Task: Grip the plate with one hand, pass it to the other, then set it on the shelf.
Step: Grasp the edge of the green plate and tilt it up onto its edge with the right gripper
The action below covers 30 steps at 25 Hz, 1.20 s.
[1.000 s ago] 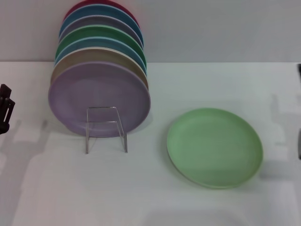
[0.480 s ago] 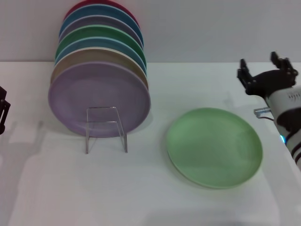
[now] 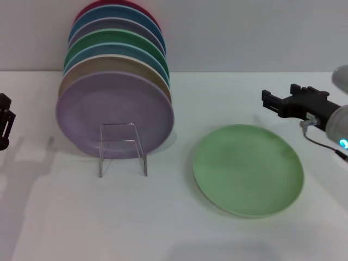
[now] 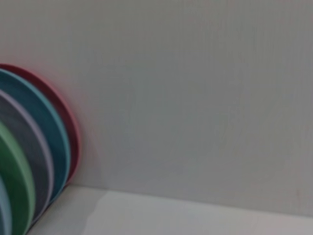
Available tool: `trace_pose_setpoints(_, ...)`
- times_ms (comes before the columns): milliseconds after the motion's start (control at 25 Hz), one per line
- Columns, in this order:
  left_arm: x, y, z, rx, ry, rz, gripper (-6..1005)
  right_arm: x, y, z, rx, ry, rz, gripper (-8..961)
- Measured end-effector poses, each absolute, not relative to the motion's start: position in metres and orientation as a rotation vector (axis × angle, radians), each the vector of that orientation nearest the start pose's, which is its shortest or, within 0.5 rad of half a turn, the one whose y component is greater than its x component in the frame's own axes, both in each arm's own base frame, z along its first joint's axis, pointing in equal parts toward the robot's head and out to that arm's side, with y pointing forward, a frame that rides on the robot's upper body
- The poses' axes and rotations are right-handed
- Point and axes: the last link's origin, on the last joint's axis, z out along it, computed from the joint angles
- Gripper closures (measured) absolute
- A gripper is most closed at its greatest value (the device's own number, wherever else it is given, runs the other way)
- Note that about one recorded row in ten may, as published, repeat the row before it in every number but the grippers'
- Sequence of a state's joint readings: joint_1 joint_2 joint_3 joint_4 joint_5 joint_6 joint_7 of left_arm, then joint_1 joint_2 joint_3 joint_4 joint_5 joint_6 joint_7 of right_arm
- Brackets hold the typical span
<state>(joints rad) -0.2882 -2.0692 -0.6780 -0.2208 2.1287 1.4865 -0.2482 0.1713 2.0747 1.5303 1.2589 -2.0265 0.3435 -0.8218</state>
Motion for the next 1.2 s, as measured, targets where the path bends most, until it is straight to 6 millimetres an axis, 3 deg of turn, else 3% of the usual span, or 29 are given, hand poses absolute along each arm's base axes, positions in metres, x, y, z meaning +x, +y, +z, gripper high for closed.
trace_pose_setpoints(360,-0.322,0.281,0.005,-1.452,-0.495,-0.978,287,0.235,0.365,0.043,-2.065,1.005,0.248,300)
trace_pose_setpoints(600,-0.320,0.283,0.004,-1.449,-0.495,-0.989,287,0.235,0.364,0.054,-2.124,1.233,0.082,307)
trace_pose_setpoints(960,-0.317,0.286,0.005,-1.449,-0.488,-0.998,286,0.242,0.366,0.062,-2.103,1.365,-0.063,318)
trace_pose_setpoints(1200,-0.316,0.286,0.005,-1.446,-0.487,-1.003,287,0.250,0.374,0.049,-2.115,1.426,-0.145,326)
